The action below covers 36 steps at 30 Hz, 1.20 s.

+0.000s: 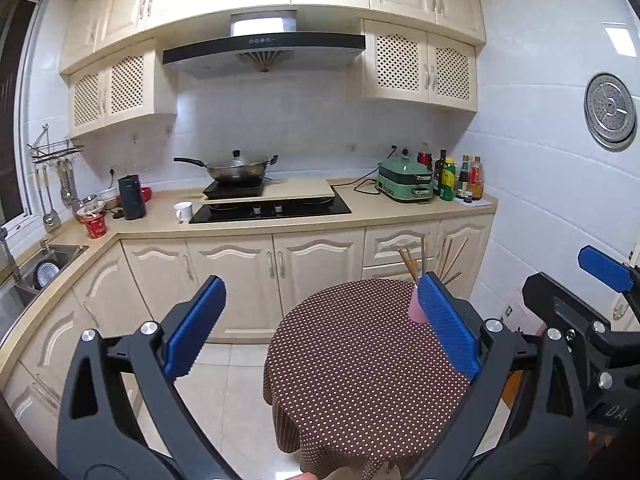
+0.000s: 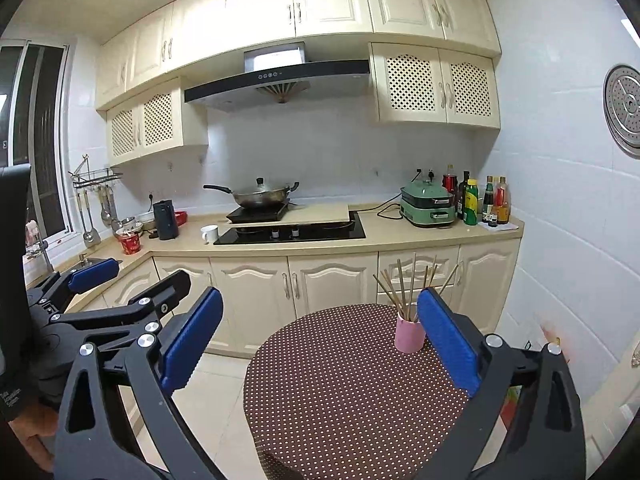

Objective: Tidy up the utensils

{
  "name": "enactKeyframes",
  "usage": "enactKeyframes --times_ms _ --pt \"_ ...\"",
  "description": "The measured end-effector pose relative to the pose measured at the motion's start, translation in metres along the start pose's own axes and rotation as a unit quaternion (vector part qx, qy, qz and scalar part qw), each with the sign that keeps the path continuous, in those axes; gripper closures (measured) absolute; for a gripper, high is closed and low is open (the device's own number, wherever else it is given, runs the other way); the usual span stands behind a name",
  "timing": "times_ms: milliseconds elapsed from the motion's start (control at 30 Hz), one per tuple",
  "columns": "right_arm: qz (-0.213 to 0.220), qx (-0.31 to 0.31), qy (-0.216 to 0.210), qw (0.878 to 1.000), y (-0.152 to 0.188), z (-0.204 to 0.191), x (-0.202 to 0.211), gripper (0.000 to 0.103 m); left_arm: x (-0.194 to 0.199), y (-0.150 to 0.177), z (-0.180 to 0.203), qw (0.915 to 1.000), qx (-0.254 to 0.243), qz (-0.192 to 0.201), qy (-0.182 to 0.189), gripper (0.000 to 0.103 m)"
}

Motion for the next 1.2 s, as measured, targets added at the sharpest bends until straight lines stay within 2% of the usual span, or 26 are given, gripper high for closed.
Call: enactKeyframes --times_ms 533,1200 --pt "0.015 0.0 -0.011 1.0 -0.005 -0.016 0.013 0.009 0.028 -0.009 -0.019 0.9995 -0.007 0.023 -0.022 0.008" --pt "0.018 0.002 -0.021 1.0 -0.011 -0.026 0.012 0.008 0.028 -0.016 -0.03 0.999 -0.005 0.031 -0.033 0.008"
Point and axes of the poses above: each gripper's, at about its wrist camera, not at the fingertips, and x roughly against the way its jaws point, z to its right, y to its underside, the point moved 5 cm from there along -x, roughly the way its jaws point, and after that the axes turned 8 degrees about z, right-handed, at the moved point
